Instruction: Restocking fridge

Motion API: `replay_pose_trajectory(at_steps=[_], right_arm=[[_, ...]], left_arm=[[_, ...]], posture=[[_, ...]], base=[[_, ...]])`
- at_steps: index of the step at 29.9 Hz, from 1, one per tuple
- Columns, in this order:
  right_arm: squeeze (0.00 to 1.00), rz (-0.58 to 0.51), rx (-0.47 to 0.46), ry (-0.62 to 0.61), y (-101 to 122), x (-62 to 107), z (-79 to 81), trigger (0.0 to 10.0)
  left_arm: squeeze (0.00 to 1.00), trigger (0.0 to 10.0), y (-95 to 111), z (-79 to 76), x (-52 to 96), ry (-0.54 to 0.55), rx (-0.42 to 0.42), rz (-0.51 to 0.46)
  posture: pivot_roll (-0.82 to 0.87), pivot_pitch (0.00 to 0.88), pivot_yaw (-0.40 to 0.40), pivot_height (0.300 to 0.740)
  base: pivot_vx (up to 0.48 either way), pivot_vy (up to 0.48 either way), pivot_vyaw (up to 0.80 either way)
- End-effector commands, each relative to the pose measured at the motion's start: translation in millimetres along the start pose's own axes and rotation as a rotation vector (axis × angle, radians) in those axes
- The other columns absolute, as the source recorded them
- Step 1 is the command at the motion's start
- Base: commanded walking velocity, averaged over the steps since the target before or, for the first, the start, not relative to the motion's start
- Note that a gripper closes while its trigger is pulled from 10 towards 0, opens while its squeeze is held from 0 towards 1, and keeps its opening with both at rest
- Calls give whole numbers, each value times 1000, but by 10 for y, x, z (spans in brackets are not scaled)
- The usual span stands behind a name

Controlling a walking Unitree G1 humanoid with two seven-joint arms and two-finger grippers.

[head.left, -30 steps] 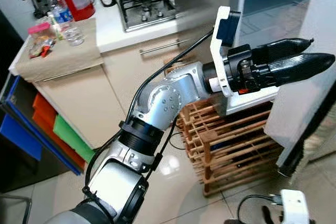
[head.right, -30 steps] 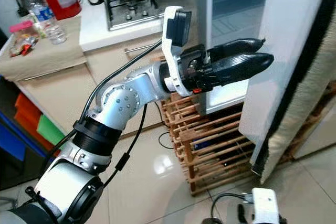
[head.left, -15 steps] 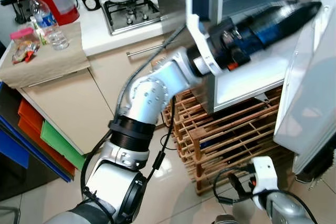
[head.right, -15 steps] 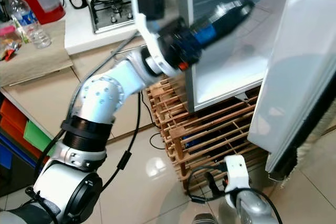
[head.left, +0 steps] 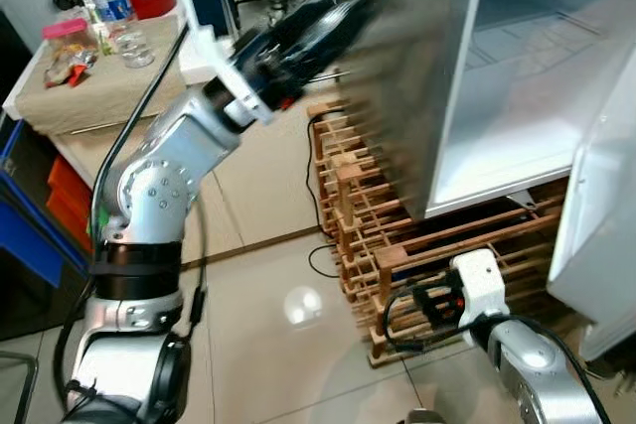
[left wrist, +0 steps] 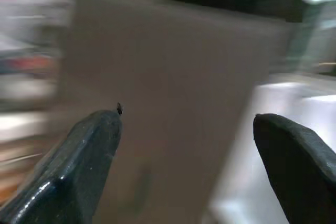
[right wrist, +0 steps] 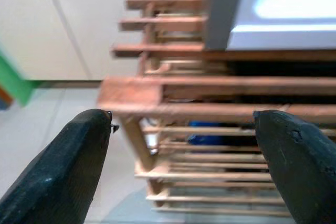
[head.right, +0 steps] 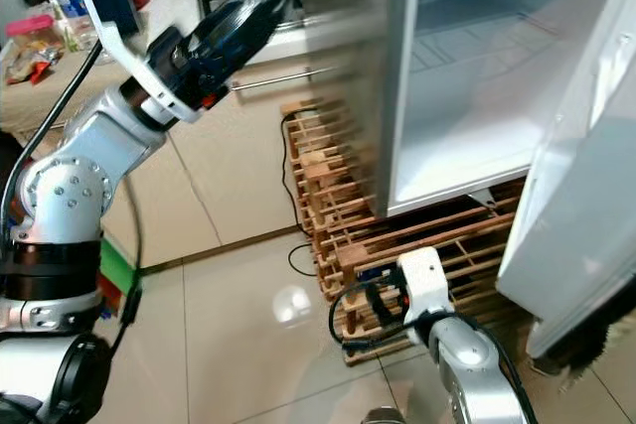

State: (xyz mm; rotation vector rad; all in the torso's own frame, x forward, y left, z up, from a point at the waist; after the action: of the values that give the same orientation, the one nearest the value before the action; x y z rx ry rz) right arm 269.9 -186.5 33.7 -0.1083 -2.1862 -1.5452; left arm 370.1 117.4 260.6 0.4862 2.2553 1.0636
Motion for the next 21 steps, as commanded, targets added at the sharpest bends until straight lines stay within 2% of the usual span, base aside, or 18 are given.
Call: replay_pose_trajectory(at_steps=[1,3,4,5,6,8,11,13,15,21], right_arm=[[0,-45,18,-83,135,-21,-135,10000],[0,-61,40,-149,197,-31,-245,10000],[0,-61,40,-149,197,-31,-245,10000],[0,-65,70,-207,230,-26,-347,10000],[0,-70,88,-302,268,0,-529,10000],[0,-63,85,-396,268,49,-721,10000],[0,-45,90,-502,230,144,-957,10000],[0,-43,91,-513,225,155,-980,10000],[0,-19,99,-559,152,217,-1077,10000],[0,15,111,-666,33,381,-1268,10000]], left_arm=[[0,10000,-71,383,174,249,-69,-25],[0,10000,-212,578,305,384,-109,2],[0,10000,-212,578,305,384,-109,2],[0,10000,-302,623,351,419,-118,25],[0,10000,-443,689,422,475,-135,67],[0,10000,-556,753,475,520,-156,108],[0,10000,-647,788,487,532,-200,138],[0,10000,-652,790,484,531,-208,139],[0,10000,-654,735,428,489,-179,95],[0,10000,-735,739,398,499,-210,111]], posture=[[-114,0,96,740],[-111,0,92,740],[-111,0,92,740],[-110,0,89,740],[-109,0,88,740],[-111,0,89,740],[-116,0,91,740],[-116,0,91,740],[-122,0,96,740],[-142,0,107,740]], base=[[0,0,0],[0,0,0],[0,0,0],[0,0,0],[0,0,0],[0,0,0],[0,0,0],[0,0,0],[0,0,0],[0,0,0]])
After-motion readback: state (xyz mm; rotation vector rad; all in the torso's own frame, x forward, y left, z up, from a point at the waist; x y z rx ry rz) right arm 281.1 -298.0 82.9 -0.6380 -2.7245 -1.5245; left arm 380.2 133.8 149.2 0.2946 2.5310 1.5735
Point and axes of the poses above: a point about 5 cm out from each wrist's last joint towards the gripper, its own x axis pointing back from the gripper into the wrist, its own y axis along the axis of the wrist's last joint, z = x × y, the point moved 4 cm from there along -x, pointing out of the wrist towards the gripper, and after that the axes turned 12 degrees about x, right-handed, at the moved point
